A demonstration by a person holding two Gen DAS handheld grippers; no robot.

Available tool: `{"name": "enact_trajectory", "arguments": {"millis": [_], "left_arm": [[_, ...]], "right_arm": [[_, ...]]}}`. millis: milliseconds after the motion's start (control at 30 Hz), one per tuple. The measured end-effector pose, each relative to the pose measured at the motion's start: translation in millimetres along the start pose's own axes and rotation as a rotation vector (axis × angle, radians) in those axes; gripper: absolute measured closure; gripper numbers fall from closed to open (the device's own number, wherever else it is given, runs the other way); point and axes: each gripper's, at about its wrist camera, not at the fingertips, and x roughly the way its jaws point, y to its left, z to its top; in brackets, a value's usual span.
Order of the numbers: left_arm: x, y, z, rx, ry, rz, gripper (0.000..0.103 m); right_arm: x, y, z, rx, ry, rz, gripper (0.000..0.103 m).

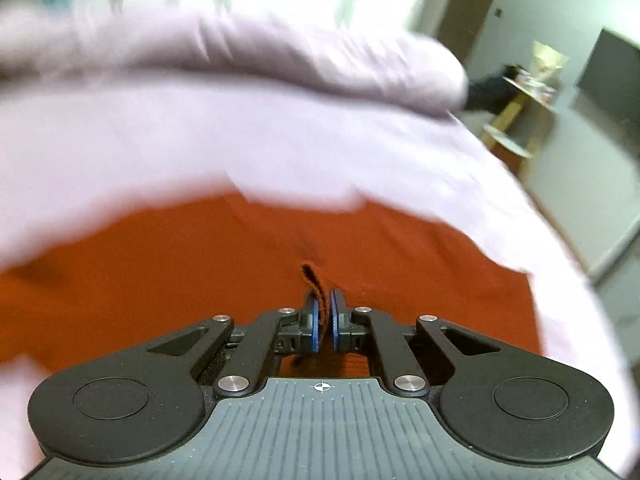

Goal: Fold small clothes

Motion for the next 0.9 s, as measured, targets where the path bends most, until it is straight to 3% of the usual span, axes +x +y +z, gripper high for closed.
{"name": "enact_trajectory", "arguments": {"millis": [133,200,333,467,633,700,733,767,900], "left_arm": [[-7,29,13,0.073,-0.071,0.207,0.095],[-1,40,11,0.065,-0.053,0.240,0.095],[7,65,0,0.000,-0.016,0.218,0.095],[12,76,1,-0.025,-0.022,0.213,0.095],[21,76,6,0.004,-0.030,0.201,0.095],[25,74,6,0.026,-0.036,0.206,0.095],[26,74,6,0.031,-0.044,0.204,0.095],[27,74,7,0.033,-0.055,0.196,0.095],[37,72,7,0.056,-0.093,0.188,0.095]], "right_arm": [[2,14,13,-0.054,0.023,-0.107,0.076],[3,22,25,-0.053,0.026,-0.134,0.074],[15,28,52,-0.071,-0.016,-0.140,0.066],[55,31,86,-0.124,0.005,-0.201,0.047],[120,29,117,-0.167,0.075,-0.329,0.047],[139,29,119,-0.200,0.096,-0.363,0.060],[143,30,119,-0.216,0.084,-0.366,0.083],[145,33,120,-0.233,0.074,-0.342,0.094],[138,46,119,-0.352,-0.052,-0.418,0.097]]}}
